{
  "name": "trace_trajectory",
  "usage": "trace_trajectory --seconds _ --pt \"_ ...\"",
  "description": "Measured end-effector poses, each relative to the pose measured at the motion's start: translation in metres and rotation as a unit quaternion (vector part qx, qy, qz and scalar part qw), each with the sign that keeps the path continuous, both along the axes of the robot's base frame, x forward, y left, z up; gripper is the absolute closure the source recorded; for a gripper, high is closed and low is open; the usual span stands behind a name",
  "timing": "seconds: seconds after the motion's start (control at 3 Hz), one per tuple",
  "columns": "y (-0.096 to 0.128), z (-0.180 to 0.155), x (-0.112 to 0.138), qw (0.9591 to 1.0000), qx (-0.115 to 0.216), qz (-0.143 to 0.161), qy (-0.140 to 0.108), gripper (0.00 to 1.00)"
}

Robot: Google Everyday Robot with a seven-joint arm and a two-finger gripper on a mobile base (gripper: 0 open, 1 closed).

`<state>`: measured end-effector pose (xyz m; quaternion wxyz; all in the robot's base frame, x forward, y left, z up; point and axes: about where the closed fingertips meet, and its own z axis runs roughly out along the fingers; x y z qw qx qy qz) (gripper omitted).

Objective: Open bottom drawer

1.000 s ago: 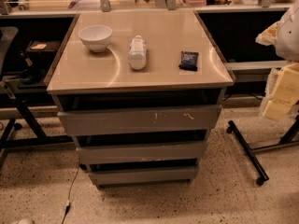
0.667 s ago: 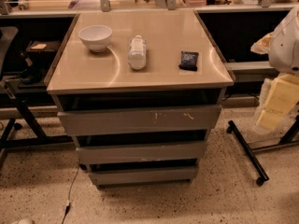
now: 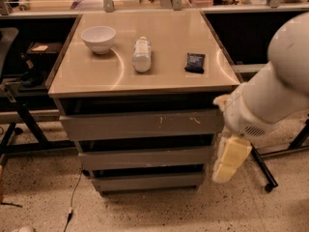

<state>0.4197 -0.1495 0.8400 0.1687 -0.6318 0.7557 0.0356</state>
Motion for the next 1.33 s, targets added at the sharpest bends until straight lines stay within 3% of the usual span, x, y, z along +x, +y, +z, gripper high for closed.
trace_trajectory --seconds 0.33,0.67,1.0,1.33 --pt "0.029 -0.104 0.0 0.9987 0.012 0.011 0.049 0.0" --pt "0.03 -0.104 0.0 0.9987 0.011 0.011 0.049 0.0" --pt "0.042 -0.139 -0.003 0.9977 0.038 0.016 0.055 0.0" --pt "0.063 -0.222 0.001 0.9942 0.074 0.011 0.077 0.0"
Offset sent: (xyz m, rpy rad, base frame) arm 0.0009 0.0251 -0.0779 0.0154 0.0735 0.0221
